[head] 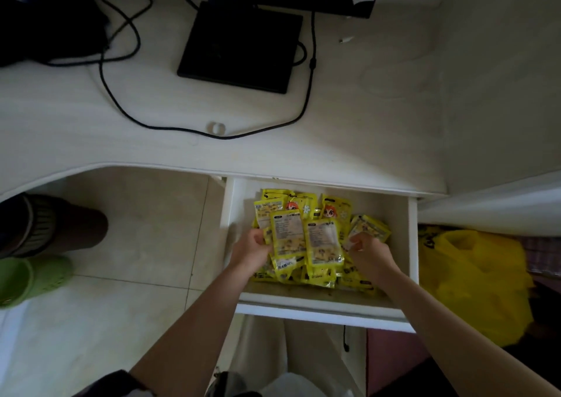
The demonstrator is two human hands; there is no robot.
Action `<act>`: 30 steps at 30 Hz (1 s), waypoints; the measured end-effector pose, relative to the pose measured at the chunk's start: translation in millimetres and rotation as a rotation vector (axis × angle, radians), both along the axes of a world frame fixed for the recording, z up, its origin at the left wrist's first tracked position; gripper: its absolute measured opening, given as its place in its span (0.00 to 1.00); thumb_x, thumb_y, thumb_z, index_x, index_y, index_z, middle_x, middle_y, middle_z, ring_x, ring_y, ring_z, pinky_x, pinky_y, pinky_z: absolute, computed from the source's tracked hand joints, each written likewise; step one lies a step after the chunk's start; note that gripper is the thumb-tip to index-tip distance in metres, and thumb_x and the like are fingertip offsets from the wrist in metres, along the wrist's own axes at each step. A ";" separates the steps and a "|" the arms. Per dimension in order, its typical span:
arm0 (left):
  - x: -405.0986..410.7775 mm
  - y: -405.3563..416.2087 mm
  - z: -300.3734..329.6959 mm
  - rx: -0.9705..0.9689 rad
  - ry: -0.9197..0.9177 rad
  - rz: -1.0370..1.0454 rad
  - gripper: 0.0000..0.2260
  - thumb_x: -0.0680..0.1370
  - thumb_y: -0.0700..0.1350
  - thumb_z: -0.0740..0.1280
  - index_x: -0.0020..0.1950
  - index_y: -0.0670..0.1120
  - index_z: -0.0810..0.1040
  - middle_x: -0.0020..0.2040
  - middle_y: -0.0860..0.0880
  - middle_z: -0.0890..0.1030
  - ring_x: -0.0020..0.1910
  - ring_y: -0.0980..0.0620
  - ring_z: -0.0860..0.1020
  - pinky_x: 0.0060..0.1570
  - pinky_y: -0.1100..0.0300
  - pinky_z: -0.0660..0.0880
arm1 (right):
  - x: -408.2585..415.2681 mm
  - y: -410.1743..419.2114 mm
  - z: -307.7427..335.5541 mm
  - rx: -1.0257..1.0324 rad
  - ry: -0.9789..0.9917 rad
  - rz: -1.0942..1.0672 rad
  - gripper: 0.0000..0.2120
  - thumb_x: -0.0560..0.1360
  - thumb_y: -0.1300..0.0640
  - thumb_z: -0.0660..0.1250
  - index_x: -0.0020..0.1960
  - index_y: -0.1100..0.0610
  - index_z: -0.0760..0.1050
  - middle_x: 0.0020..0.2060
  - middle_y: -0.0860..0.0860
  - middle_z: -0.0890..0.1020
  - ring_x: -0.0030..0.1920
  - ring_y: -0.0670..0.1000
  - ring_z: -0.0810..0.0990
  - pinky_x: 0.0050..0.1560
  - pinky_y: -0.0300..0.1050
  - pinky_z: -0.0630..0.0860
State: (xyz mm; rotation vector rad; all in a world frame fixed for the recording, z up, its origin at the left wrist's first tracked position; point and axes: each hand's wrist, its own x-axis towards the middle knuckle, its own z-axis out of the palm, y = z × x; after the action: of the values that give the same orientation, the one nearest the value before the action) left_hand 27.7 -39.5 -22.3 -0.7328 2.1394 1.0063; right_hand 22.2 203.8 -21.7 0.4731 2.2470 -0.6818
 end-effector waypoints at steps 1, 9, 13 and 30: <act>1.5 0.2 7.1 -0.032 0.012 -0.022 0.15 0.75 0.46 0.70 0.61 0.46 0.78 0.55 0.50 0.80 0.48 0.51 0.78 0.42 0.62 0.73 | -0.2 -1.3 7.0 0.011 0.019 0.032 0.14 0.77 0.60 0.59 0.62 0.58 0.75 0.54 0.59 0.82 0.52 0.59 0.80 0.46 0.43 0.75; 34.0 -24.3 68.9 -0.235 0.155 -0.089 0.13 0.77 0.45 0.65 0.61 0.48 0.76 0.55 0.48 0.82 0.54 0.47 0.80 0.52 0.54 0.77 | 3.7 -51.2 60.6 -0.050 0.194 0.232 0.14 0.78 0.58 0.59 0.62 0.56 0.74 0.49 0.57 0.83 0.42 0.55 0.80 0.40 0.43 0.74; 52.8 -51.0 92.2 -0.305 0.246 -0.068 0.13 0.78 0.45 0.60 0.62 0.48 0.74 0.54 0.47 0.82 0.52 0.46 0.79 0.49 0.55 0.76 | -2.3 -94.7 82.2 -0.069 0.279 0.404 0.14 0.77 0.58 0.60 0.62 0.55 0.73 0.54 0.53 0.82 0.51 0.54 0.81 0.46 0.44 0.75; 203.4 -204.2 125.0 -0.518 0.344 0.301 0.12 0.81 0.47 0.59 0.63 0.50 0.74 0.56 0.52 0.81 0.52 0.54 0.78 0.52 0.58 0.77 | 80.5 -311.1 122.7 -0.110 0.431 1.094 0.16 0.78 0.54 0.57 0.65 0.53 0.68 0.60 0.53 0.75 0.59 0.55 0.75 0.57 0.50 0.73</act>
State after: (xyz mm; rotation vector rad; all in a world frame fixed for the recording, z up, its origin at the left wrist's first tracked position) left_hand 231.0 -243.7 102.7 -1.2294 2.6918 0.7636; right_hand 102.7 -107.3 101.0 -0.9984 2.3718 -0.3095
